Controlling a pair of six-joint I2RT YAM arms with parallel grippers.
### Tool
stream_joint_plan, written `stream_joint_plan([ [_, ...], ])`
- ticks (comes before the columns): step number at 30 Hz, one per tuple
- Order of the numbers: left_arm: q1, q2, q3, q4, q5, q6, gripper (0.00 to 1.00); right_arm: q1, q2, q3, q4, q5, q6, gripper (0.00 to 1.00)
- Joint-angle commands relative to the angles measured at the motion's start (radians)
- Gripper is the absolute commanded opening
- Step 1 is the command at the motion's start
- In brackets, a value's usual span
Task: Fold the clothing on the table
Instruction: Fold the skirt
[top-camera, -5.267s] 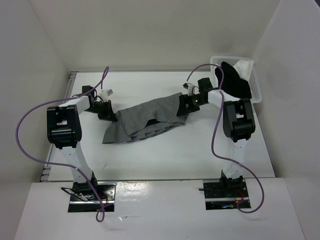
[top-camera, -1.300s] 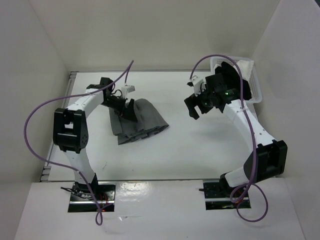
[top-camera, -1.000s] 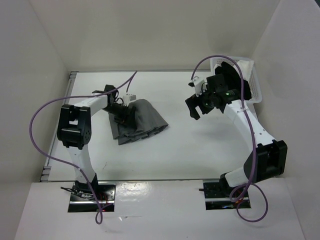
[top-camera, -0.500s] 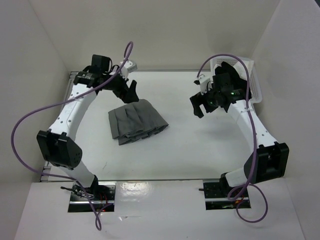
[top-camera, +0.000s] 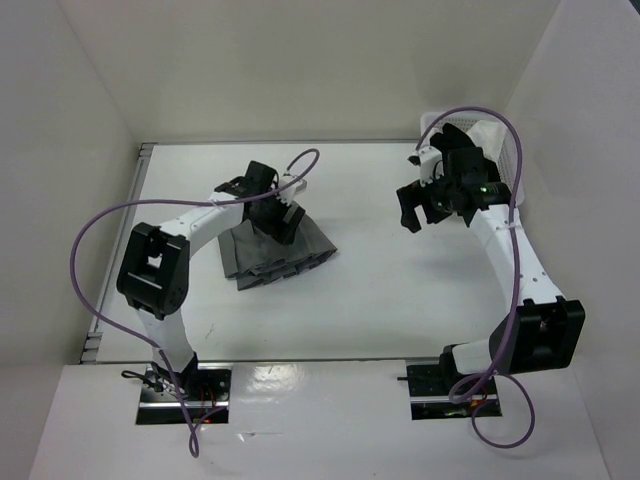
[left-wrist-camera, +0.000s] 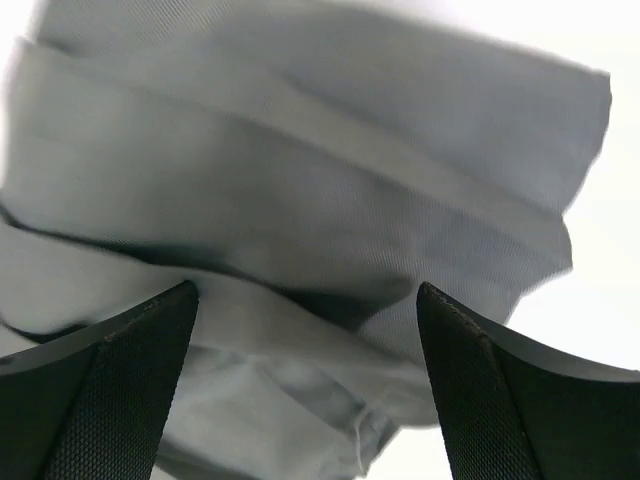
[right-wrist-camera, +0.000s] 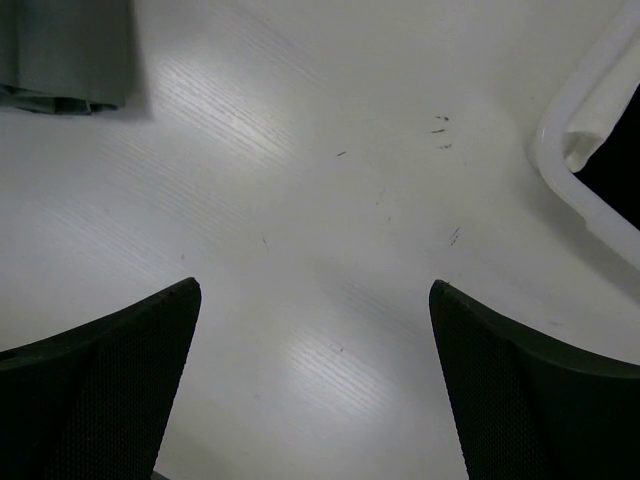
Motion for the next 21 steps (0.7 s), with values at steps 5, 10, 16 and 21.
stream_joint_plan([
  [5, -0.014, 0.048, 0.043, 0.120, -0.070, -0.049, 0.94, -0.050, -0.048, -0.010, 0.021, -0.073, -0.006, 0.99],
  [10, -0.046, 0.109, 0.043, 0.111, -0.070, -0.049, 0.94, -0.061, -0.048, -0.010, 0.021, -0.095, 0.003, 0.99],
  [16, -0.133, 0.133, 0.019, 0.088, -0.047, -0.039, 0.94, -0.061, -0.048, -0.019, 0.021, -0.104, 0.003, 0.99],
  [21, -0.238, 0.142, 0.007, 0.054, -0.016, -0.030, 0.94, -0.061, -0.048, -0.019, 0.021, -0.104, 0.003, 0.99],
])
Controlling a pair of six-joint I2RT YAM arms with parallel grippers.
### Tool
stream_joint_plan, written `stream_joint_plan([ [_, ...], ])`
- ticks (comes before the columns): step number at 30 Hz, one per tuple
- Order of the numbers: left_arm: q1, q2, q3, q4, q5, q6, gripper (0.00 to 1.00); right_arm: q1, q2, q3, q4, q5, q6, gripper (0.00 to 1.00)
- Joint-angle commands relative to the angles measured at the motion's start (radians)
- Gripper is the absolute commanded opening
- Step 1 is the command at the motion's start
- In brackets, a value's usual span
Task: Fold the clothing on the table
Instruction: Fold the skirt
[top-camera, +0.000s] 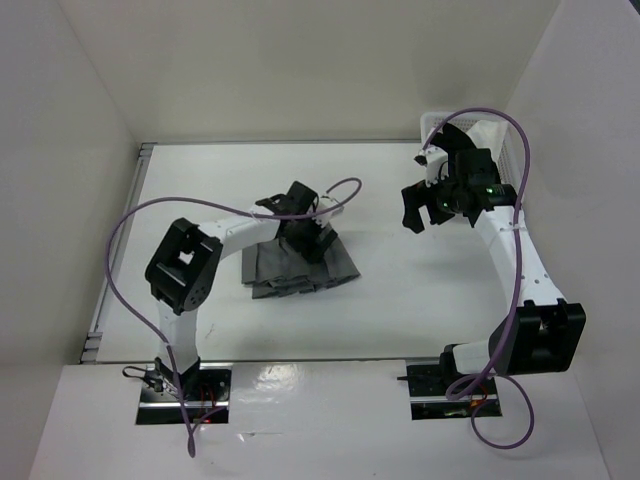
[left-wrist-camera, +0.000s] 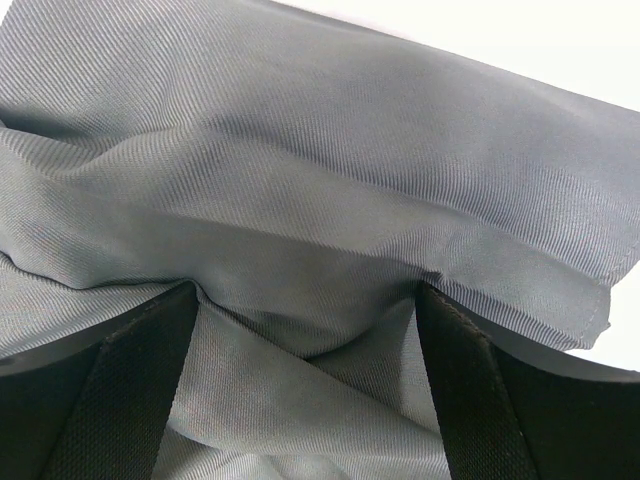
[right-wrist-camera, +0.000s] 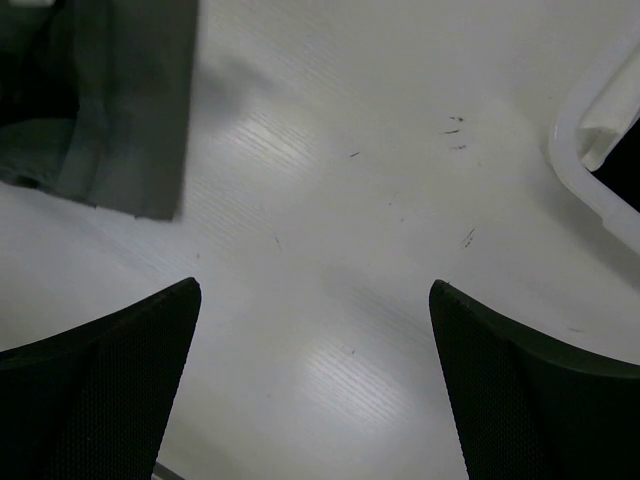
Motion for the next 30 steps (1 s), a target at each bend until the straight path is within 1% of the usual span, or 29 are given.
stream_joint_plan([
  [1, -0.079, 0.016, -0.001, -0.041, 0.068, 0.010, 0.94, -0.007, -0.037, -0.006, 0.022, -0.020, 0.003, 0.99],
  [4, -0.168, 0.025, 0.009, -0.063, 0.086, -0.003, 0.94, -0.007, -0.037, -0.015, 0.031, -0.029, 0.003, 0.99],
  [7, -0.219, 0.034, 0.028, -0.075, 0.095, -0.024, 0.94, -0.007, -0.037, -0.024, 0.031, -0.029, 0.003, 0.99],
  [11, -0.231, 0.024, 0.067, -0.096, 0.095, -0.043, 0.94, -0.007, -0.046, -0.035, 0.041, -0.029, 0.003, 0.99],
  [13, -0.231, -0.004, 0.091, -0.109, 0.053, -0.043, 0.94, -0.007, -0.046, -0.035, 0.041, -0.029, 0.003, 0.99],
  [16, -0.195, -0.065, 0.162, -0.162, 0.040, -0.043, 0.97, -0.007, -0.059, -0.044, 0.050, -0.020, 0.003, 0.99],
  [17, -0.164, -0.081, 0.192, -0.182, 0.040, -0.043, 0.97, -0.016, -0.072, -0.044, 0.050, -0.011, 0.003, 0.99],
  [19, -0.127, -0.125, 0.310, -0.254, 0.040, -0.043, 0.99, -0.025, -0.086, -0.053, 0.050, 0.000, 0.003, 0.99],
  [20, -0.078, -0.151, 0.362, -0.285, 0.040, -0.043, 1.00, -0.045, -0.101, -0.064, 0.060, 0.000, 0.003, 0.99],
  [21, -0.049, -0.166, 0.462, -0.338, 0.031, -0.053, 1.00, -0.059, -0.117, -0.076, 0.061, -0.009, 0.003, 0.99],
  [22, -0.014, -0.185, 0.502, -0.359, 0.031, -0.053, 1.00, -0.074, -0.126, -0.076, 0.061, -0.020, 0.003, 0.99],
  [23, 0.069, -0.232, 0.531, -0.376, 0.031, -0.053, 1.00, -0.090, -0.138, -0.101, 0.070, -0.029, 0.015, 0.99],
  [25, 0.166, -0.288, 0.559, -0.397, 0.031, -0.063, 1.00, -0.125, -0.186, -0.122, 0.070, -0.029, 0.015, 0.99],
  [26, 0.216, -0.349, 0.538, -0.409, 0.020, -0.053, 1.00, -0.136, -0.206, -0.144, 0.082, -0.029, 0.036, 0.99],
  [27, 0.315, -0.381, 0.504, -0.409, 0.020, -0.053, 1.00, -0.159, -0.250, -0.156, 0.099, -0.029, 0.047, 0.99],
  [28, 0.366, -0.416, 0.455, -0.400, 0.020, -0.053, 1.00, -0.169, -0.273, -0.168, 0.108, -0.005, 0.058, 0.99],
  [29, 0.417, -0.488, 0.396, -0.391, 0.020, -0.044, 1.00, -0.180, -0.296, -0.194, 0.117, 0.009, 0.067, 0.99],
  [30, 0.507, -0.527, 0.246, -0.356, 0.020, -0.044, 1.00, -0.206, -0.334, -0.205, 0.137, 0.026, 0.096, 0.99],
])
